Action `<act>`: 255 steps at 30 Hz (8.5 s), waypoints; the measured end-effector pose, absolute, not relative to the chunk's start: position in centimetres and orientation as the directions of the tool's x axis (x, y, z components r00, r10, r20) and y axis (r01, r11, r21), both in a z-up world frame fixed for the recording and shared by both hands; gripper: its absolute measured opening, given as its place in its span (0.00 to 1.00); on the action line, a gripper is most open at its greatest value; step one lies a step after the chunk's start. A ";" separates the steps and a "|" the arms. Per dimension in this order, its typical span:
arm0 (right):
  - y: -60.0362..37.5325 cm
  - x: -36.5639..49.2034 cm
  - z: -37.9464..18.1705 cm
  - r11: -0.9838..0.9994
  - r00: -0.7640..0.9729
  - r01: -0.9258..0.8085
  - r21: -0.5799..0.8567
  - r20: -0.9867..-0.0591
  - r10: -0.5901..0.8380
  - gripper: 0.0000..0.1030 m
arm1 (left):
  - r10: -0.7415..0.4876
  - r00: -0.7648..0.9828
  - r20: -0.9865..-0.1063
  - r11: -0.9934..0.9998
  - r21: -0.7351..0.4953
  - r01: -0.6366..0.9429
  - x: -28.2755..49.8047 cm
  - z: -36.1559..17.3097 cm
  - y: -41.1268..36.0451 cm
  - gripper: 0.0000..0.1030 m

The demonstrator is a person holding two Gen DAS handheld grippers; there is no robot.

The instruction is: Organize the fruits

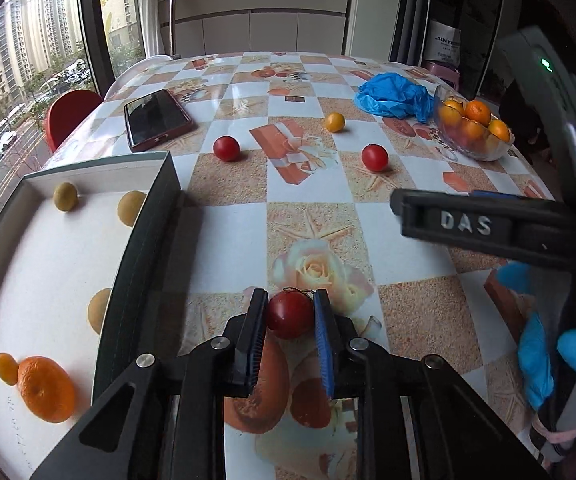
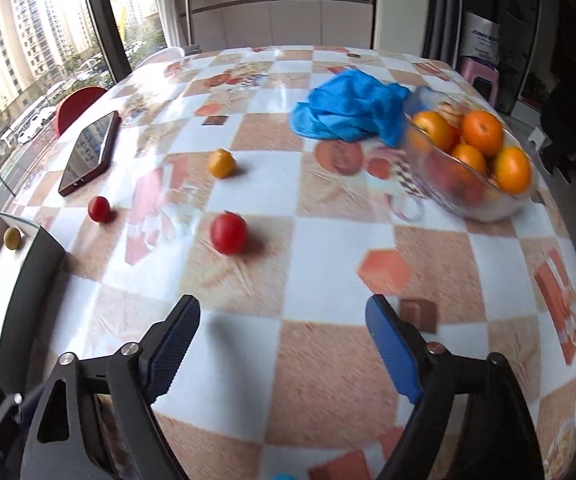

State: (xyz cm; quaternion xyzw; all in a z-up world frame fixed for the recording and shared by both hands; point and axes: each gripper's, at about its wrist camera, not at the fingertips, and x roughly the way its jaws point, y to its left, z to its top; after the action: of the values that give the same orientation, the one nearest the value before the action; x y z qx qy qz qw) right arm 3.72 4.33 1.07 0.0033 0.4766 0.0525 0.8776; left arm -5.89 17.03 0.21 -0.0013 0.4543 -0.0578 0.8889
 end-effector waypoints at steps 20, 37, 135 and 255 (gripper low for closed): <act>6.4 1.2 4.7 0.967 0.537 -0.204 0.154 -0.808 0.242 0.22 | -0.160 0.593 -0.789 0.987 -0.135 0.088 -6.8 1.7 18.6 0.24; 22.0 -4.1 5.4 0.818 0.380 -0.512 0.262 -0.785 0.489 0.22 | 0.074 0.685 -0.724 0.965 -0.121 -0.232 -11.0 4.7 33.8 0.24; -10.9 -9.7 0.2 0.961 0.571 0.274 -0.029 -0.799 -0.187 1.00 | -0.054 0.597 -0.800 0.998 -0.023 0.060 -6.4 -1.2 11.0 0.99; -4.4 -8.5 2.0 0.960 0.561 -0.077 0.268 -0.784 0.264 0.17 | -0.205 0.517 -0.831 0.978 -0.157 0.134 -1.0 1.3 16.6 0.21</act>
State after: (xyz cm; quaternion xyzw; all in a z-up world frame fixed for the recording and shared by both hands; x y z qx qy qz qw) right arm -8.47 -4.36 2.02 0.1022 0.4583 0.0972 0.8775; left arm -1.01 16.58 1.31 -0.0364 0.4819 -0.0974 0.8700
